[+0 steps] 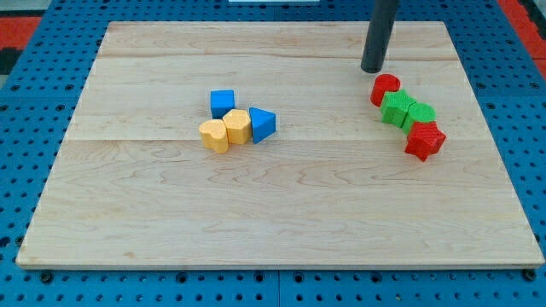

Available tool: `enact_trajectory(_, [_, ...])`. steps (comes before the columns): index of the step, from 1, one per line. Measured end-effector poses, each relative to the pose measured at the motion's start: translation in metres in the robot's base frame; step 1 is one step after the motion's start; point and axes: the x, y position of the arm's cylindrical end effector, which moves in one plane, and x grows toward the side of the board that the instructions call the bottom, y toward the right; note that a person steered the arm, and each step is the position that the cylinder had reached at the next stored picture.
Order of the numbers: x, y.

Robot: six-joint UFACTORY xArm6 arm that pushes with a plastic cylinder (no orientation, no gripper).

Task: Move the red circle diagonally to the top left of the green star

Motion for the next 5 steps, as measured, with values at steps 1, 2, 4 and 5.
enact_trajectory(1, [0.0,0.012])
enact_trajectory(2, [0.0,0.019])
enact_trajectory(4, [-0.002,0.033])
enact_trajectory(5, [-0.004,0.035])
